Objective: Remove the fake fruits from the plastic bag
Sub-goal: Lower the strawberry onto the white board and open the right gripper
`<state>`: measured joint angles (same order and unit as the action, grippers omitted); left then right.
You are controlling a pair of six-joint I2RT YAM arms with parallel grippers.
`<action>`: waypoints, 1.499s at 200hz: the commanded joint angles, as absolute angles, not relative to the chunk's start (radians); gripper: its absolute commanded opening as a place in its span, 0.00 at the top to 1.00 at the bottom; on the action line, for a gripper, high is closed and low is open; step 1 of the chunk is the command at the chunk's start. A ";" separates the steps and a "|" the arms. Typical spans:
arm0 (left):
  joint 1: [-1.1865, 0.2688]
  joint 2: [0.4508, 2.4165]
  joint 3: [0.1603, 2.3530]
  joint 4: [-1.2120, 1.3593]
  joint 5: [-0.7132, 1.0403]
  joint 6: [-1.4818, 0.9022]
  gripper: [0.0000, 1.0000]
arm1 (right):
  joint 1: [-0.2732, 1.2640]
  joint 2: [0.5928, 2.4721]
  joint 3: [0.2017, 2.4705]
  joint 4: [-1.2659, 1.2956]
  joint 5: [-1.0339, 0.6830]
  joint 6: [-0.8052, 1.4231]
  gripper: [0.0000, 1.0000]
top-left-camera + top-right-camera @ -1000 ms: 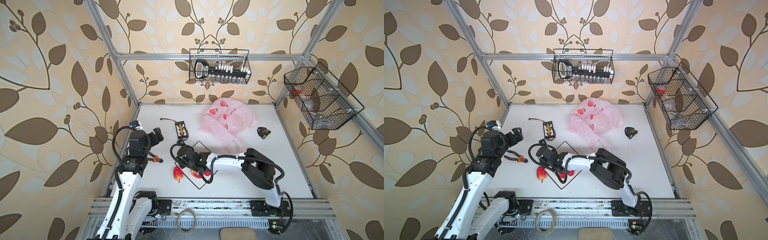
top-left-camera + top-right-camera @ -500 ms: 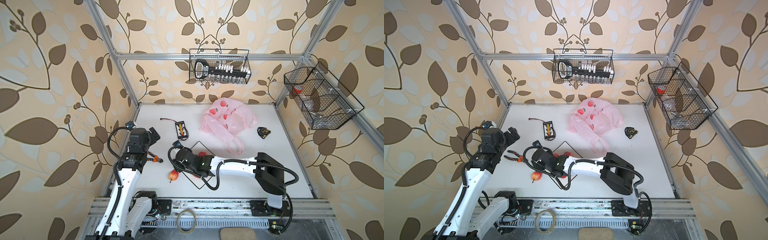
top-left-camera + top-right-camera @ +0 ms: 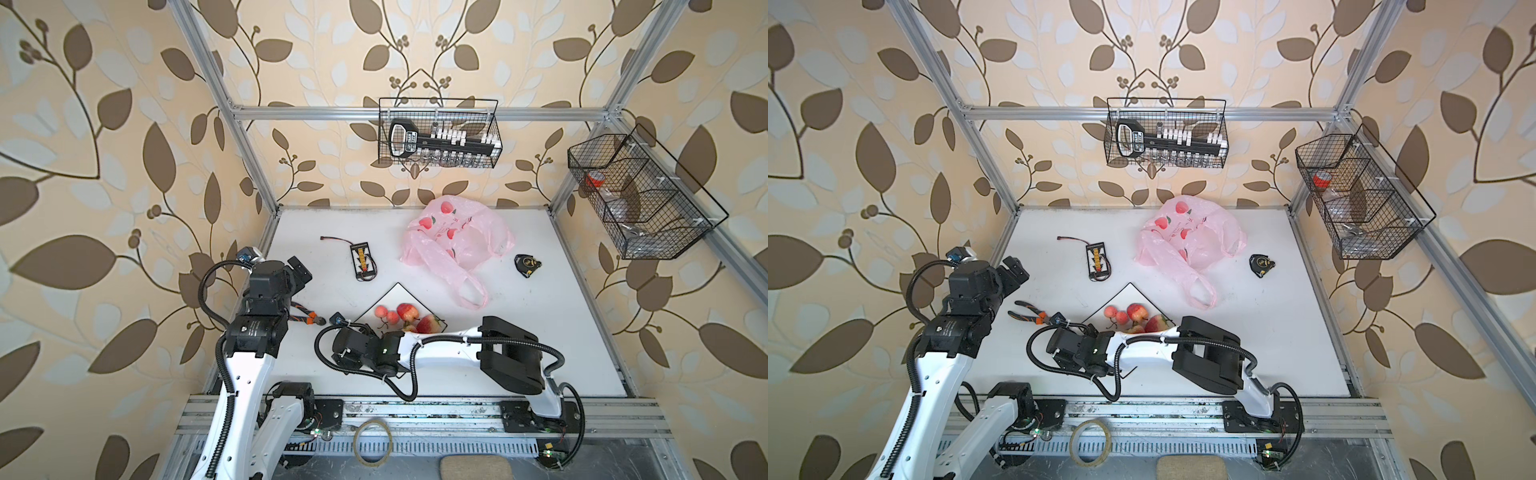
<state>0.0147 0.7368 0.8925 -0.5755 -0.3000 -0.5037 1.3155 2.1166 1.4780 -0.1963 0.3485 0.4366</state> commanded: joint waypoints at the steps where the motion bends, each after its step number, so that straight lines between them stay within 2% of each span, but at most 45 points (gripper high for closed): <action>1: 0.024 0.721 0.943 -0.589 -0.332 -0.511 0.01 | 1.327 2.153 1.518 -0.236 0.386 0.440 0.16; 24: 0.024 0.719 0.954 -0.589 -0.331 -0.506 0.01 | 1.329 2.187 1.542 -0.267 0.399 0.463 0.14; 69: 0.023 0.718 0.949 -0.584 -0.327 -0.506 0.01 | 1.334 2.233 1.565 -0.282 0.436 0.466 0.16; 129: 0.024 0.729 0.957 -0.577 -0.321 -0.505 0.01 | 1.351 2.245 1.594 -0.298 0.489 0.447 0.36; 170: 0.024 0.730 0.959 -0.578 -0.326 -0.502 0.01 | 1.359 2.190 1.571 -0.281 0.489 0.447 0.45; 236: 0.024 0.736 0.941 -0.570 -0.305 -0.502 0.01 | 1.351 1.982 1.445 -0.260 0.550 0.453 0.46; 300: 0.024 0.747 0.930 -0.558 -0.277 -0.495 0.01 | 1.270 2.008 1.378 -0.265 0.548 0.469 0.45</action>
<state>0.0147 0.7467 0.9169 -0.5800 -0.2867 -0.5018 1.2869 1.9663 1.3975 -0.2466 0.5274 0.4564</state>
